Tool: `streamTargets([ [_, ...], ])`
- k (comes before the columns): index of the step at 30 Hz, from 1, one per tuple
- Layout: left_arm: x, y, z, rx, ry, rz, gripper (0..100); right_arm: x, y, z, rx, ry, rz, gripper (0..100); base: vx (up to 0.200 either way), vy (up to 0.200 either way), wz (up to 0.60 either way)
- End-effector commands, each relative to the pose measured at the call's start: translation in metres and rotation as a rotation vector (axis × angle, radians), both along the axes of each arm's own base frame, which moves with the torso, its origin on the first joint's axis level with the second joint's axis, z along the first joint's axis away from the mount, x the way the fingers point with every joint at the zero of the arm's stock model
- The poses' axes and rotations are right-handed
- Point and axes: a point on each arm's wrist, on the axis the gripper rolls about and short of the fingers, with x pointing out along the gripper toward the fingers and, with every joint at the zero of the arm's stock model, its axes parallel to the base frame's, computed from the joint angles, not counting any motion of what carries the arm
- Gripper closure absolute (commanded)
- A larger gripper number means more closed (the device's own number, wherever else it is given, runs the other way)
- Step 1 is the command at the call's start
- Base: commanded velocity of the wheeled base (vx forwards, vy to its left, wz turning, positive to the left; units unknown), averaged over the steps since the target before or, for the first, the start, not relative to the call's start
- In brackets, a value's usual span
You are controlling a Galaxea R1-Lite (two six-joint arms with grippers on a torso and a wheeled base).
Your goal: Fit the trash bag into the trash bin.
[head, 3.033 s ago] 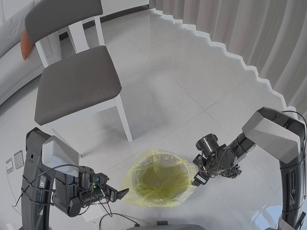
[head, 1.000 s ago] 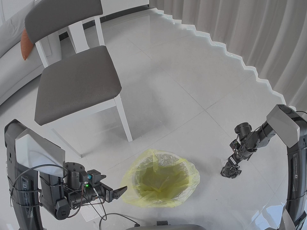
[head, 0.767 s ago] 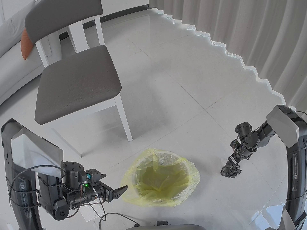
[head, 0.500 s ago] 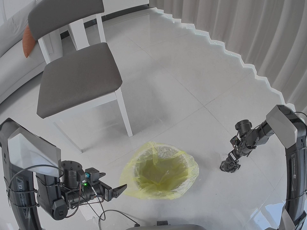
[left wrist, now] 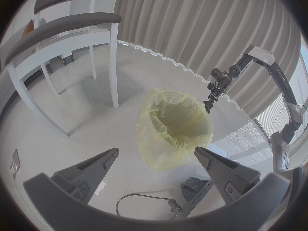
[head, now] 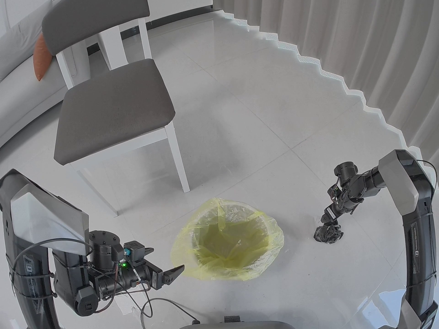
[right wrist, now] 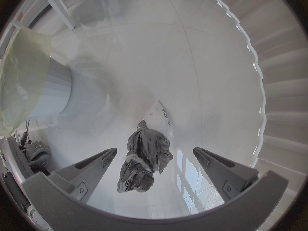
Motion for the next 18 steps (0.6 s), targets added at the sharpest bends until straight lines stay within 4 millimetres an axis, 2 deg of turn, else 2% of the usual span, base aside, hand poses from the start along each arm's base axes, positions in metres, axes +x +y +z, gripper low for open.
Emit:
streamTargets([
  [1, -0.001, -0.005, 0.000, -0.005, -0.011, -0.021, 0, 0.009, 0.001, -0.011, 0.003, -0.001, -0.002, 0, 0.000, 0.000, 0.00],
  [8, 0.000, -0.008, -0.003, -0.003, -0.008, -0.031, 0, 0.015, 0.000, -0.013, 0.007, 0.106, -0.019, 0, 0.000, 0.000, 0.00],
  [11, 0.001, -0.009, -0.003, -0.005, -0.011, -0.031, 0, 0.018, -0.001, -0.033, -0.041, 0.171, -0.040, 0, 0.000, 0.000, 0.00],
  [12, 0.001, -0.009, -0.003, -0.005, -0.011, -0.031, 0, 0.018, -0.001, -0.033, -0.041, 0.171, -0.040, 0, 0.000, 0.000, 0.00],
  [13, 0.001, -0.009, -0.003, -0.005, -0.012, -0.031, 0, 0.016, -0.002, -0.047, -0.047, 0.196, -0.044, 0, 0.000, 0.000, 0.00],
  [18, 0.003, -0.010, -0.003, -0.008, -0.018, -0.031, 0, 0.014, -0.002, -0.053, -0.048, 0.217, -0.045, 0, 0.000, 0.000, 0.00],
])
